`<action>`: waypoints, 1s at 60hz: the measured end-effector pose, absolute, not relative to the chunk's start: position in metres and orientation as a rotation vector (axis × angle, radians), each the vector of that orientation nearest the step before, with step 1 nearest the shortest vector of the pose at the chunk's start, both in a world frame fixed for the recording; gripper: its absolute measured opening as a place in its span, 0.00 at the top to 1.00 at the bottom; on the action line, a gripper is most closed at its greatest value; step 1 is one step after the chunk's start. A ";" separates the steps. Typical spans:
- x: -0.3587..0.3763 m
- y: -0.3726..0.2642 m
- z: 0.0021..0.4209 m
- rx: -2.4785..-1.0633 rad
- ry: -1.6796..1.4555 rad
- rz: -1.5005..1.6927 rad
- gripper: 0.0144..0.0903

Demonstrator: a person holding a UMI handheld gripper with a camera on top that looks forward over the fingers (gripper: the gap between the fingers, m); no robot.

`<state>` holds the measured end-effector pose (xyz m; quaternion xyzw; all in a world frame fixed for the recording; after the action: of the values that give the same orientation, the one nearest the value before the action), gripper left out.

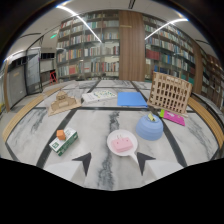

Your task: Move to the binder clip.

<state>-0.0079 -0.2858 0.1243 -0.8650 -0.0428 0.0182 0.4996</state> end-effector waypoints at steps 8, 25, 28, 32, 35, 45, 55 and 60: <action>-0.007 -0.296 0.126 -2.084 -0.111 0.043 0.05; 0.039 -0.316 0.117 -2.089 -0.103 -0.009 0.05; 0.048 -0.315 0.114 -2.099 -0.092 -0.026 0.05; 0.067 -0.307 0.112 -2.101 -0.076 -0.051 0.05; 0.080 -0.297 0.114 -2.097 -0.067 -0.065 0.05; 0.109 -0.246 0.120 -2.096 -0.045 -0.080 0.05; 0.136 -0.177 0.117 -2.095 -0.029 -0.096 0.06; 0.143 -0.143 0.110 -2.101 -0.033 -0.094 0.06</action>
<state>0.1428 -0.1432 0.1102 -0.8672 -0.0135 -0.0389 0.4963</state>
